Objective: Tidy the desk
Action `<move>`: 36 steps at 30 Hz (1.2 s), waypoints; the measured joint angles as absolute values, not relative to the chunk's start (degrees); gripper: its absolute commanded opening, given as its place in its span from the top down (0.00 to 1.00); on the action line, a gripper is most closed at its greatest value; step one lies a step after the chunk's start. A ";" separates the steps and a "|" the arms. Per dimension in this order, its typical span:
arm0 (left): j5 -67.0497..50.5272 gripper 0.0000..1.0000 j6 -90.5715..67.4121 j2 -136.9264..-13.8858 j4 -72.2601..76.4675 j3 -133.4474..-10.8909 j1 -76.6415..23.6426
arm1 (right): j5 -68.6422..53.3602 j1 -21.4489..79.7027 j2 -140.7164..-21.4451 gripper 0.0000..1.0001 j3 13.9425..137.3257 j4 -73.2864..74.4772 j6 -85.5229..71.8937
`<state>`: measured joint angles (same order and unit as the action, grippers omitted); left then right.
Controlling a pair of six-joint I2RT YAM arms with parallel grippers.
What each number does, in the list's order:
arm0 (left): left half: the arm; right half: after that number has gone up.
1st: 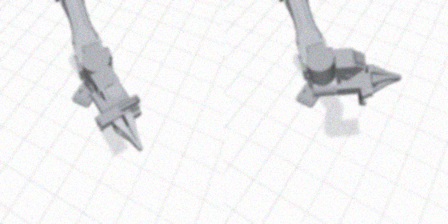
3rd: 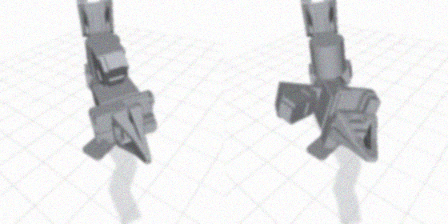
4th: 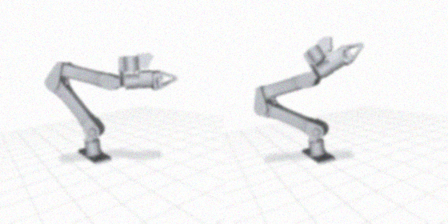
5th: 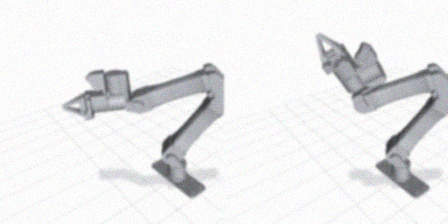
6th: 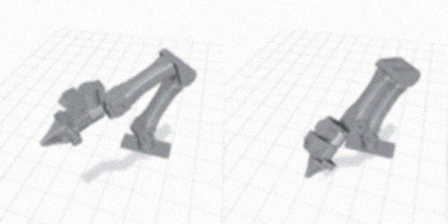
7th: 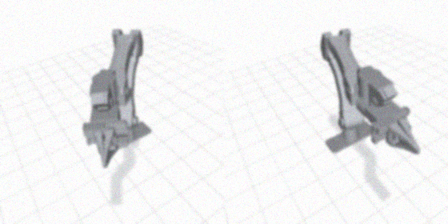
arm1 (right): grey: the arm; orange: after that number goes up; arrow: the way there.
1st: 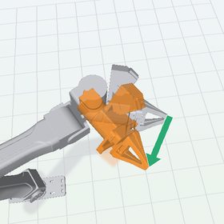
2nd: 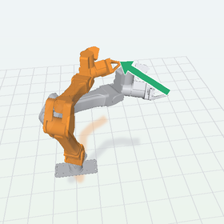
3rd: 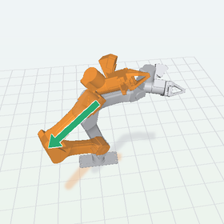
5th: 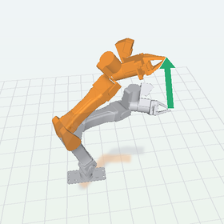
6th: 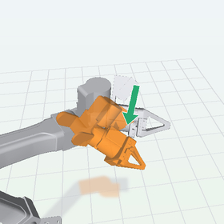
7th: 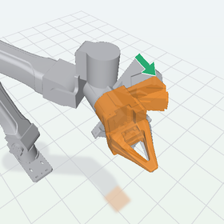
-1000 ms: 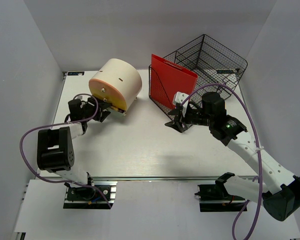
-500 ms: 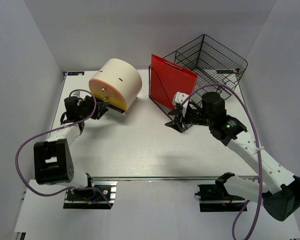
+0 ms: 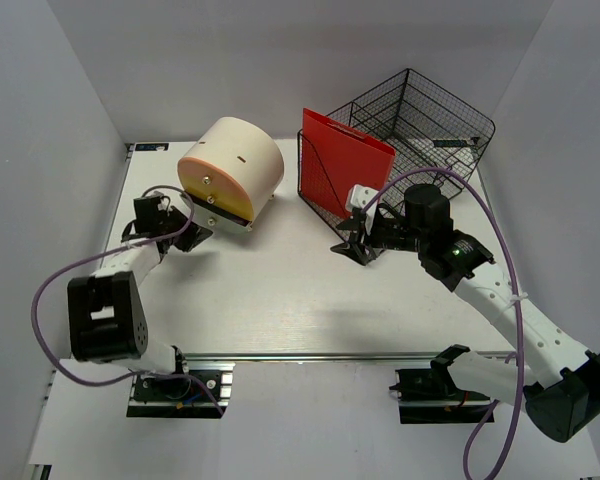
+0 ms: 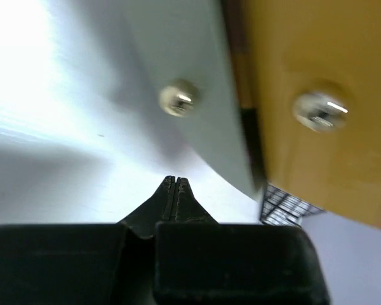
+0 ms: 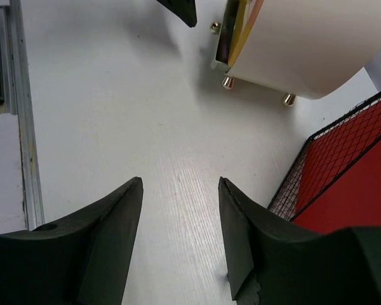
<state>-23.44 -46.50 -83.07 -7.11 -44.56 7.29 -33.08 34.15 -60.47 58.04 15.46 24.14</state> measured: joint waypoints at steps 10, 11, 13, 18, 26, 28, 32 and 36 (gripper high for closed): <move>-19.59 0.89 -46.35 -94.06 -7.66 -51.70 7.16 | -33.12 33.69 -61.23 0.43 57.47 15.92 24.62; -19.55 0.89 -46.50 -94.87 -7.07 -52.27 7.16 | -33.10 33.69 -61.25 0.43 57.47 16.08 24.64; -19.62 0.89 -47.16 -96.33 -5.87 -52.75 7.18 | -33.10 33.65 -61.28 0.43 57.47 16.16 24.67; -20.53 0.81 -49.45 -100.38 -2.92 -53.06 6.76 | -33.12 33.47 -61.34 0.43 57.47 16.16 24.71; -22.70 0.58 -52.05 -103.18 0.82 -53.63 6.66 | -33.12 33.32 -61.82 0.43 57.47 16.23 25.15; -23.07 0.56 -52.29 -103.81 1.21 -53.80 6.70 | -33.10 33.32 -61.95 0.43 57.47 16.27 25.23; -24.16 0.55 -52.90 -104.71 1.87 -54.15 6.70 | -33.12 33.10 -62.02 0.43 57.47 16.36 25.50; -25.10 0.79 -53.60 -104.66 2.42 -54.11 6.68 | -33.15 33.01 -62.17 0.43 57.47 16.36 25.63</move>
